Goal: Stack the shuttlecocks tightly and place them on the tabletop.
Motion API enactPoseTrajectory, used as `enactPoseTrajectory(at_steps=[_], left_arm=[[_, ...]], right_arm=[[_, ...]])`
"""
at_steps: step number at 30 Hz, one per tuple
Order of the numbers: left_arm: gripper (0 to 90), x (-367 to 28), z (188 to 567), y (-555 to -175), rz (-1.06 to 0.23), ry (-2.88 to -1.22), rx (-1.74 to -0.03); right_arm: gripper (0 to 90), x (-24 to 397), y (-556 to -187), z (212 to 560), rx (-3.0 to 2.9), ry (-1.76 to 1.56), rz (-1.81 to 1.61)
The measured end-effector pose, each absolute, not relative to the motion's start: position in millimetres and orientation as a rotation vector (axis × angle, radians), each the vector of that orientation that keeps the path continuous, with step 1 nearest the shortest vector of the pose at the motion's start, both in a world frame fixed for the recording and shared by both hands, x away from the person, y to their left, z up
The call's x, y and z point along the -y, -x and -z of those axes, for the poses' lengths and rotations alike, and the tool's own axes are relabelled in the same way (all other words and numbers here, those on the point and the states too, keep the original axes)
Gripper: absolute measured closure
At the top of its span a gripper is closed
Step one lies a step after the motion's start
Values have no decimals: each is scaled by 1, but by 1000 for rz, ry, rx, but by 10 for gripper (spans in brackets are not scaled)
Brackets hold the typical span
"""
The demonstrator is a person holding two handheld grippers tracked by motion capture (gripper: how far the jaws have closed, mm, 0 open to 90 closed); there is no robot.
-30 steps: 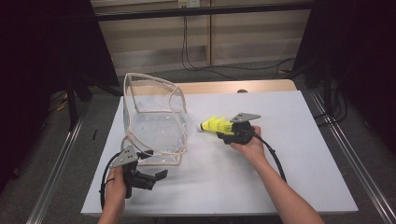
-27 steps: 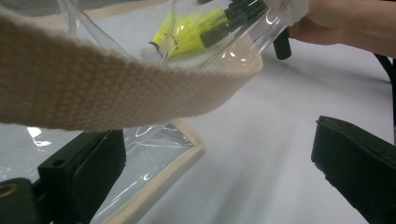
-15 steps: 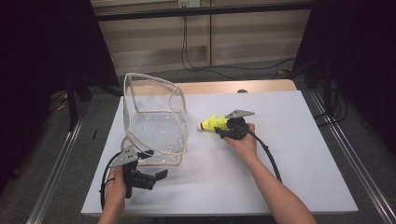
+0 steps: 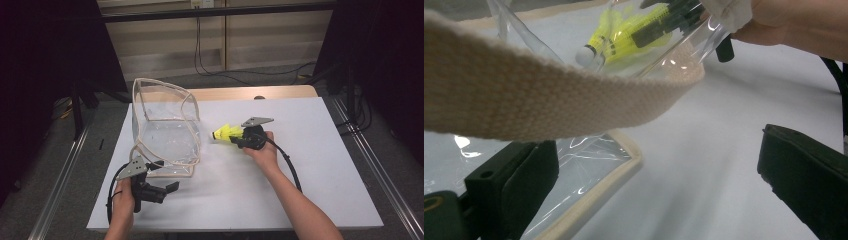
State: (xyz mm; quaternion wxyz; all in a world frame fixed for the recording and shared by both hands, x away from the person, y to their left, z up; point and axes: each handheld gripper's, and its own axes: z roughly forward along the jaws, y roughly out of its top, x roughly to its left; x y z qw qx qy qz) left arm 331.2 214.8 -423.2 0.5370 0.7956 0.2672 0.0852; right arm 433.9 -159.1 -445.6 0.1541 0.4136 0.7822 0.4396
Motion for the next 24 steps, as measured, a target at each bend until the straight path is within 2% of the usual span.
enactPoseTrajectory(at_steps=[10, 16, 18, 24], left_arm=[[31, -214, 423, -331, -203, -1896, -635], [31, -213, 424, -332, -205, -1902, -635], [30, -214, 424, -332, -205, -1902, -632], [30, -214, 424, -332, -205, -1902, -633]], right_arm=[[778, 144, -422, 450, -2368, -1086, -1303], [636, 138, -423, 454, -2355, -1110, -1311], [644, 137, -423, 455, -2348, -1112, -1302], [789, 138, -424, 454, -2338, -1110, -1280]])
